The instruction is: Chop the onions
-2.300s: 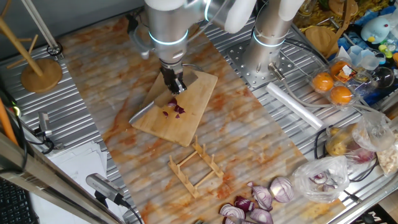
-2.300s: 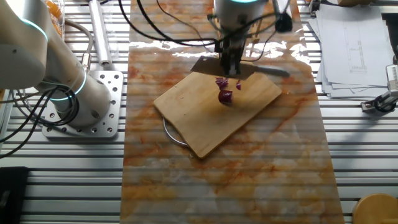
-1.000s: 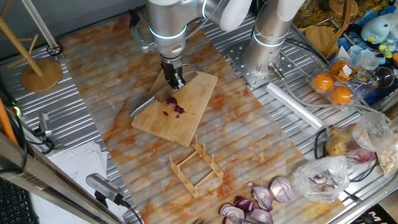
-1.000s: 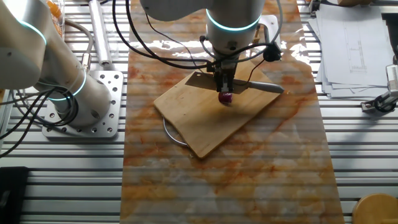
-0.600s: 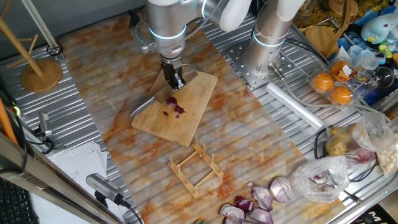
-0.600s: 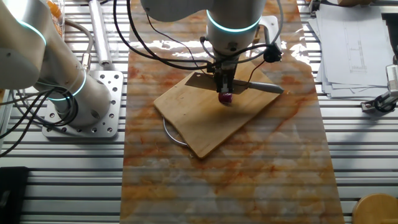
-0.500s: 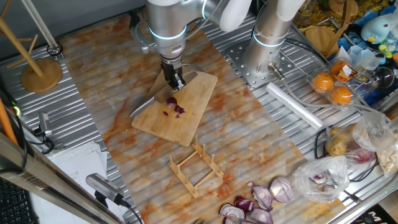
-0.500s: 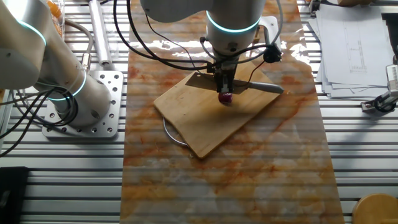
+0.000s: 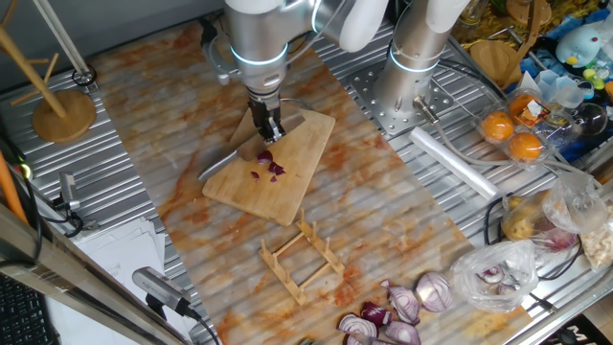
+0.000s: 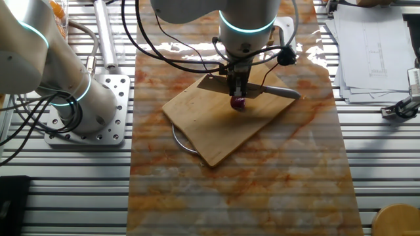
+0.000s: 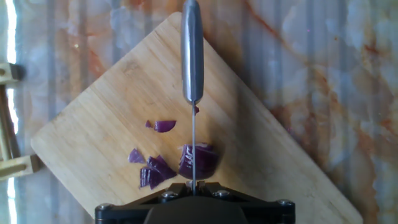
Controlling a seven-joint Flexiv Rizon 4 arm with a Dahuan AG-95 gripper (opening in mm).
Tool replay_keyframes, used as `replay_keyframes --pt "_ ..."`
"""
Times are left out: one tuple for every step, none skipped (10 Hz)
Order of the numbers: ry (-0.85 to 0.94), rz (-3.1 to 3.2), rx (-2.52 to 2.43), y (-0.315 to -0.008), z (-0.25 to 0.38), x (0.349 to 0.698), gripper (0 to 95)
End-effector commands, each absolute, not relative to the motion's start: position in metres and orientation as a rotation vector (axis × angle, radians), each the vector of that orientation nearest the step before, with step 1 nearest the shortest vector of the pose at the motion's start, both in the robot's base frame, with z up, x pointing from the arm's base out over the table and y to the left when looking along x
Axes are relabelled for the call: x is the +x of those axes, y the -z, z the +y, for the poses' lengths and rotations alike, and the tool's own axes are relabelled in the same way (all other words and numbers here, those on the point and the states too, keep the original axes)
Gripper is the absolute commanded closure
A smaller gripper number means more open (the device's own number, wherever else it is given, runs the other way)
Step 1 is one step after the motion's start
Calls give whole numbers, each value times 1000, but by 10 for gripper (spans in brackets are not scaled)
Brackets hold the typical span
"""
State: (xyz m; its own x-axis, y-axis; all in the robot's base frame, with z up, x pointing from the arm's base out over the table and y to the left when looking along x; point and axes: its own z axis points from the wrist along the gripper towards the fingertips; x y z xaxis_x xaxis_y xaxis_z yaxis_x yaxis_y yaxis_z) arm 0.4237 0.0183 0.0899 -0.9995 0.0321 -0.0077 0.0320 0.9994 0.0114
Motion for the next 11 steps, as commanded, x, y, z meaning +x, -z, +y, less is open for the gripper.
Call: replay_keyframes --pt "-26 3132 52 -91 18 423 950" --pt "-26 3131 54 -90 19 424 950" --pt "-26 3130 56 -89 20 424 950" --pt "-26 3130 59 -88 20 424 950" --pt "-26 3128 60 -87 21 425 950" --pt "-29 3127 62 -86 21 425 950" --pt "-28 3127 62 -85 21 424 950" --pt "-28 3124 62 -84 21 423 950" --pt "-31 3120 62 -82 21 423 950" --pt "-32 3119 62 -82 21 423 950" --pt "-34 3118 62 -82 21 423 950"
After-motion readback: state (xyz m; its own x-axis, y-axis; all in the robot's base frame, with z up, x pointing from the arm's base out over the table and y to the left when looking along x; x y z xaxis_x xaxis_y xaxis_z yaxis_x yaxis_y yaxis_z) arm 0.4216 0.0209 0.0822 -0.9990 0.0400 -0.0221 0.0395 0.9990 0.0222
